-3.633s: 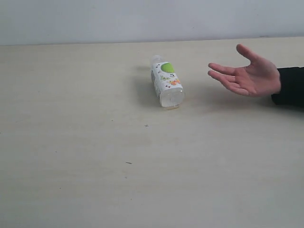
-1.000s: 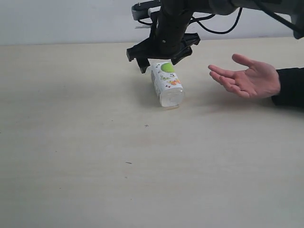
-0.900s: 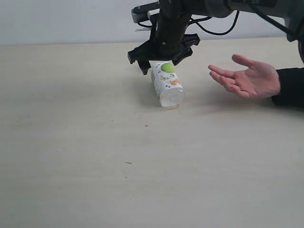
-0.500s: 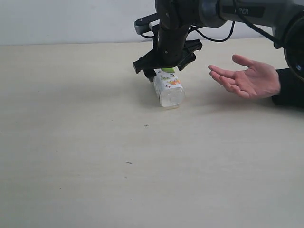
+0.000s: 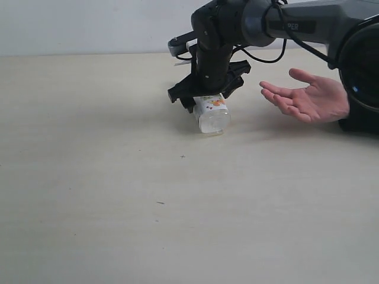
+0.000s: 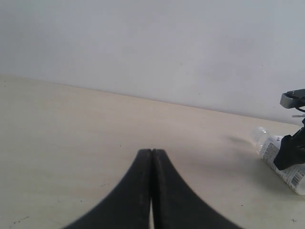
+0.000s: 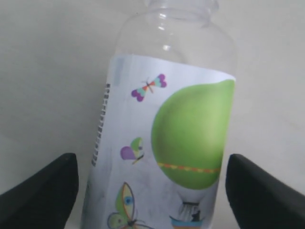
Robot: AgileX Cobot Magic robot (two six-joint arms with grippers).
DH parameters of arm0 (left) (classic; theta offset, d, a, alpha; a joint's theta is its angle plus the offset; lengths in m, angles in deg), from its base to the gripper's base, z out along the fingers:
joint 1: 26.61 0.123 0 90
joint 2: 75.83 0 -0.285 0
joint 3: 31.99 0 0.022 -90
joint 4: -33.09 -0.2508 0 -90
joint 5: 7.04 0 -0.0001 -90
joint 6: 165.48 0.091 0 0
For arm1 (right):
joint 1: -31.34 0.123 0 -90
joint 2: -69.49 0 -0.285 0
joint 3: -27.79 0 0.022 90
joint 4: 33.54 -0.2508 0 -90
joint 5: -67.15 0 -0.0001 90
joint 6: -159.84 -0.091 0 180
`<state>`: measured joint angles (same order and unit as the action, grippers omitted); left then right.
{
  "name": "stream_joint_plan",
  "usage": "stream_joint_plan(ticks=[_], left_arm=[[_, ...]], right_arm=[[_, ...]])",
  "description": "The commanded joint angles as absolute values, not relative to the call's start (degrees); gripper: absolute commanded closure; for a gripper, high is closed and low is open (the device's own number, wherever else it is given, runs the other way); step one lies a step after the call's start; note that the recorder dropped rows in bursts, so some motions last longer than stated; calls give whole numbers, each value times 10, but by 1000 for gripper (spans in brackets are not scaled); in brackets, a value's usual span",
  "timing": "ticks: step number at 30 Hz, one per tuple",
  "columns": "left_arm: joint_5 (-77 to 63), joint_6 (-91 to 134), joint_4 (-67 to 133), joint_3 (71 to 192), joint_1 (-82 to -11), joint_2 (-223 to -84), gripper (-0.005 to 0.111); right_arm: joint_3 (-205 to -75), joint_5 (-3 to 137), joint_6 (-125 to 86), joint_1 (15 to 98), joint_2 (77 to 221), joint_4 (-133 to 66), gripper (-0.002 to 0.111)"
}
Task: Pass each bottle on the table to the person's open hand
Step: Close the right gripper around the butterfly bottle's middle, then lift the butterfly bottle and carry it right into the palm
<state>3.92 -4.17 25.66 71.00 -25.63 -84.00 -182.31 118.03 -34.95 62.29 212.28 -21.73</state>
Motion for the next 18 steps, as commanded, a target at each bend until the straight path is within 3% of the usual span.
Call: stream_joint_plan(ticks=[1, 11, 14, 18], left_arm=[[38, -42, 260, 708, -255, -836, 107], [38, -42, 260, 708, -255, -836, 107], [38, -42, 260, 708, -255, -836, 107], [38, -42, 260, 708, -255, -836, 107]], right_arm=[[-1828, 1177, -352, 623, 2123, -210, 29], [-1828, 1181, -352, 623, 2123, -214, 41], [-1828, 1185, -352, 623, 2123, -214, 55], [-1828, 1189, -352, 623, 2123, -214, 90]])
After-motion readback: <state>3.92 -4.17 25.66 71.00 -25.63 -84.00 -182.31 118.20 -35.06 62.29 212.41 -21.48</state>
